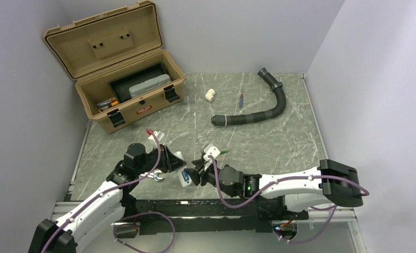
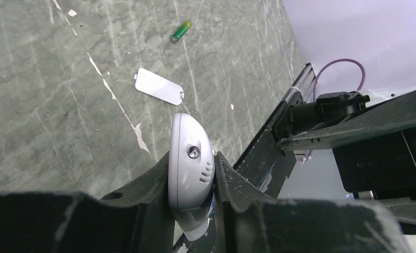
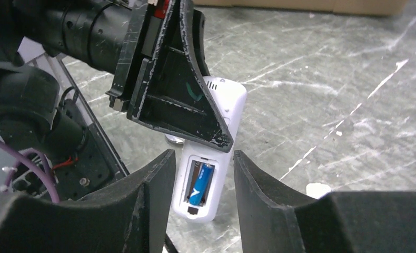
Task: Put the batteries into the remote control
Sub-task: Adjust the battery in the remote control.
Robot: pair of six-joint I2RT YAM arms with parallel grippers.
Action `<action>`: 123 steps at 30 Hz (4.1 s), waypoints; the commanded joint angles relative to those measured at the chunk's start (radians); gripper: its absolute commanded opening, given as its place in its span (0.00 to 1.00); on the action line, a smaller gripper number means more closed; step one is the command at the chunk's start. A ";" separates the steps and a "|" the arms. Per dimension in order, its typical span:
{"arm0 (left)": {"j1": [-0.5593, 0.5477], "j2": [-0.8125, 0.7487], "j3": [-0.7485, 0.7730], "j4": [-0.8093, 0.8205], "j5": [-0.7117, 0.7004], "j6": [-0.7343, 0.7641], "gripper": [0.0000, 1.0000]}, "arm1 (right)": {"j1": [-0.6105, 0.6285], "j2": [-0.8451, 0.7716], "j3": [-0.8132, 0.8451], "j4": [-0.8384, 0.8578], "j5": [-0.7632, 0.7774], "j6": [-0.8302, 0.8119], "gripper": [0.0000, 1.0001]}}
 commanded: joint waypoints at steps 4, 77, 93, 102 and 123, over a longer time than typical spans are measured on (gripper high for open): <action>-0.003 0.000 0.029 0.019 -0.052 -0.031 0.00 | -0.002 0.053 0.109 -0.178 0.139 0.247 0.43; -0.003 0.019 -0.008 0.114 -0.015 -0.189 0.00 | -0.045 0.043 0.128 -0.169 -0.036 0.238 0.01; -0.003 0.014 -0.010 0.176 0.059 -0.235 0.00 | -0.046 0.041 0.062 -0.037 -0.091 0.126 0.03; -0.004 0.003 -0.004 0.166 0.067 -0.235 0.00 | -0.045 0.031 0.032 -0.043 -0.076 0.085 0.04; -0.002 -0.011 0.008 0.178 0.069 -0.265 0.00 | -0.015 0.023 -0.007 -0.079 -0.065 0.076 0.04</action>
